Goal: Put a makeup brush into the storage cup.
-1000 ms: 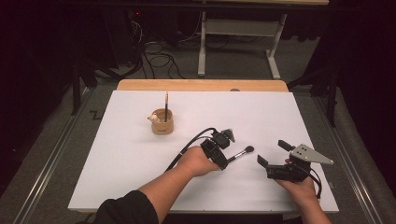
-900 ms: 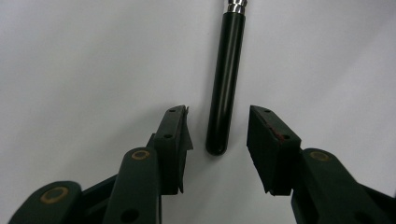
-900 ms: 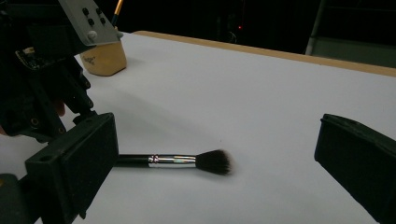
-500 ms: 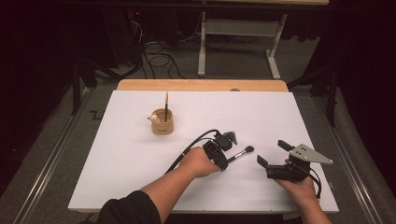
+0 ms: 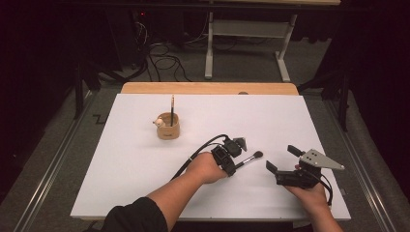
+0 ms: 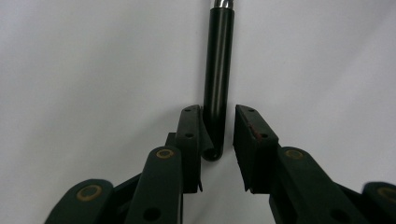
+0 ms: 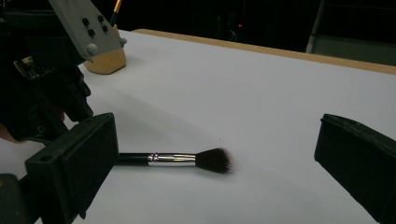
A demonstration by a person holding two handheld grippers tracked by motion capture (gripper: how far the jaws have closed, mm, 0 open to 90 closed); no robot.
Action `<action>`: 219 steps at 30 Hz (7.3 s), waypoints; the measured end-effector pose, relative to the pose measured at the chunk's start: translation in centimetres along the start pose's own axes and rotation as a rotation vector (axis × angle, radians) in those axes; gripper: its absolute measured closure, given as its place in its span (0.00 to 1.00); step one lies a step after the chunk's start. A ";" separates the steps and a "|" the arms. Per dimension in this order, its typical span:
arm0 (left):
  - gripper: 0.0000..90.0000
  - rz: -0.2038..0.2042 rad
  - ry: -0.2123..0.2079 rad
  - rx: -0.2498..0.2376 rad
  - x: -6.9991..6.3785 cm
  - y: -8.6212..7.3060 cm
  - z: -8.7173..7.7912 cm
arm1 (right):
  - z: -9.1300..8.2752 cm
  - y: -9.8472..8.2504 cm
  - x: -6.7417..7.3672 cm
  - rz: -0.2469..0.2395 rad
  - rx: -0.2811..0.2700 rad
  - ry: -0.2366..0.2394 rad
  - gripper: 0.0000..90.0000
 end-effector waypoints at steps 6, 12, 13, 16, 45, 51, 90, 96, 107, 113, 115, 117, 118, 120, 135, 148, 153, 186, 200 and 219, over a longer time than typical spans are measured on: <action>0.84 0.009 0.014 0.003 0.0 0.0 0.0 | 0.0 0.0 0.0 -0.001 0.000 0.001 0.01; 0.86 0.011 0.013 0.008 0.0 -0.1 0.0 | 0.0 0.0 -0.1 -0.004 -0.002 0.003 0.01; 0.86 0.012 0.015 0.008 0.0 -0.1 0.0 | 0.0 0.0 -0.1 -0.004 -0.003 0.002 0.01; 0.87 0.010 0.016 0.009 0.0 -0.1 0.0 | 0.0 0.0 -0.1 -0.004 -0.003 0.003 0.01; 0.88 -0.003 0.017 -0.020 0.0 0.1 -0.4 | 0.0 0.0 -0.1 -0.006 -0.001 -0.002 0.01; 0.88 0.000 0.023 -0.022 0.3 0.0 -1.0 | 0.0 -0.1 -0.1 -0.009 0.002 -0.002 0.01; 0.88 -0.206 0.136 -0.028 8.4 -11.1 -8.5 | 0.2 -0.3 -0.1 -0.005 0.014 -0.008 0.01; 0.88 -0.236 0.149 -0.033 9.6 -13.0 -9.6 | 0.2 -0.3 -0.1 -0.003 0.015 -0.010 0.01; 0.88 -0.259 0.155 -0.141 10.2 -14.2 -11.3 | 0.2 -0.4 -0.1 0.000 0.017 -0.010 0.01; 0.88 -0.279 0.174 -0.251 10.5 -14.6 -11.5 | 0.2 -0.4 -0.2 0.003 0.018 -0.012 0.01; 0.88 -0.295 0.167 -0.302 10.5 -14.8 -11.6 | 0.2 -0.4 -0.2 0.004 0.018 -0.010 0.01; 0.88 -0.299 0.172 -0.335 10.4 -15.0 -11.6 | 0.2 -0.4 -0.2 0.005 0.019 -0.012 0.01; 0.88 -0.301 0.180 -0.356 10.4 -15.2 -11.7 | 0.2 -0.4 -0.2 0.004 0.018 -0.011 0.01; 0.88 -0.309 0.199 -0.399 10.5 -15.4 -11.8 | 0.2 -0.5 -0.2 0.008 0.022 -0.013 0.01; 0.88 -0.333 0.326 -0.656 10.6 -17.2 -11.9 | 0.3 -0.7 -0.2 0.010 0.031 -0.021 0.01; 0.88 -0.322 0.354 -0.745 10.3 -17.6 -11.8 | 0.5 -0.9 -0.2 0.005 0.041 -0.025 0.01; 0.88 -0.315 0.338 -0.769 10.1 -17.9 -11.6 | 0.5 -0.9 -0.2 0.005 0.044 -0.024 0.01; 0.88 -0.265 0.270 -0.932 9.7 -17.7 -12.6 | 1.8 1.4 2.6 -0.026 0.013 0.027 0.01; 0.88 -0.247 0.270 -0.941 9.6 -17.6 -12.8 | 3.7 3.8 5.1 -0.044 -0.022 0.087 0.01; 0.88 -0.237 0.271 -0.957 9.6 -17.6 -13.0 | 6.7 5.3 7.9 -0.049 -0.027 0.145 0.01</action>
Point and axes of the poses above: each handheld gripper's, and its own axes: z roughly forward along the jaws, y roughly out of its top, x roughly to its left, the point moved 5 cm from there along z, roughly forward along the jaws, and after that the axes turned 14 degrees about -x, right-handed, at the moved point
